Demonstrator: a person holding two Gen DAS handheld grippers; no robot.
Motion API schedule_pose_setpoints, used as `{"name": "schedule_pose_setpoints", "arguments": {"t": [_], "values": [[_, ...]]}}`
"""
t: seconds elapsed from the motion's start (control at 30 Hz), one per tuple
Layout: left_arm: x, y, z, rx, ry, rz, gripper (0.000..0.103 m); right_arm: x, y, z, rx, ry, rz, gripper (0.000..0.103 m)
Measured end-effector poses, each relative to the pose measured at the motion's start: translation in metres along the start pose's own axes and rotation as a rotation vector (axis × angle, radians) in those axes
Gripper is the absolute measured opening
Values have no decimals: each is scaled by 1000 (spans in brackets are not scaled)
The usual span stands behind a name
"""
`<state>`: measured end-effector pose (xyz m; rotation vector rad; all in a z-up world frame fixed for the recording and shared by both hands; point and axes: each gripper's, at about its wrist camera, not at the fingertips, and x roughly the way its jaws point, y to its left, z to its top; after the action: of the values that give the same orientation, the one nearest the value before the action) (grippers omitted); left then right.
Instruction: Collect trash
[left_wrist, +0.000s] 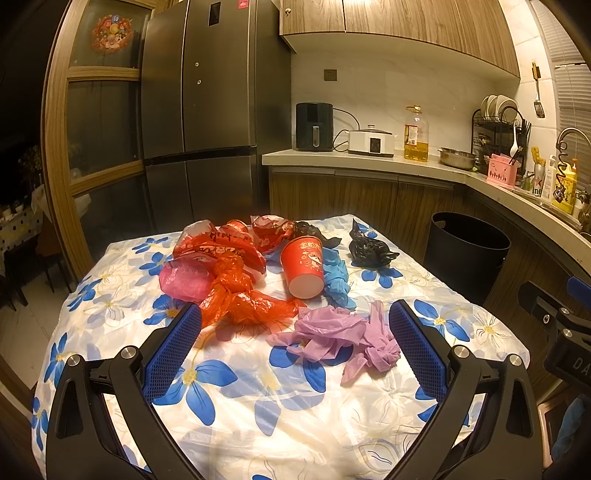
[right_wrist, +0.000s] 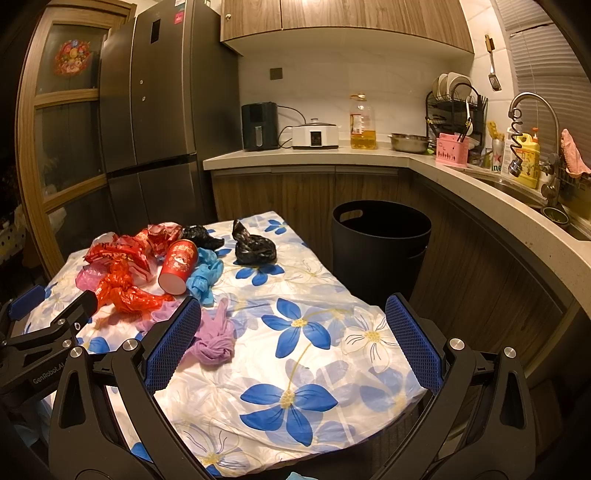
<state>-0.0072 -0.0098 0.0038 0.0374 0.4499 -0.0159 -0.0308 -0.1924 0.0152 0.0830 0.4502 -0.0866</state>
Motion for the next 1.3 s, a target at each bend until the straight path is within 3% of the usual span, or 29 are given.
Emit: {"name": "schedule_pose_setpoints", "arguments": {"t": [1.3], "values": [[-1, -3, 0, -7, -5, -5, 98, -4, 0, 3, -1, -12, -2, 99]]}}
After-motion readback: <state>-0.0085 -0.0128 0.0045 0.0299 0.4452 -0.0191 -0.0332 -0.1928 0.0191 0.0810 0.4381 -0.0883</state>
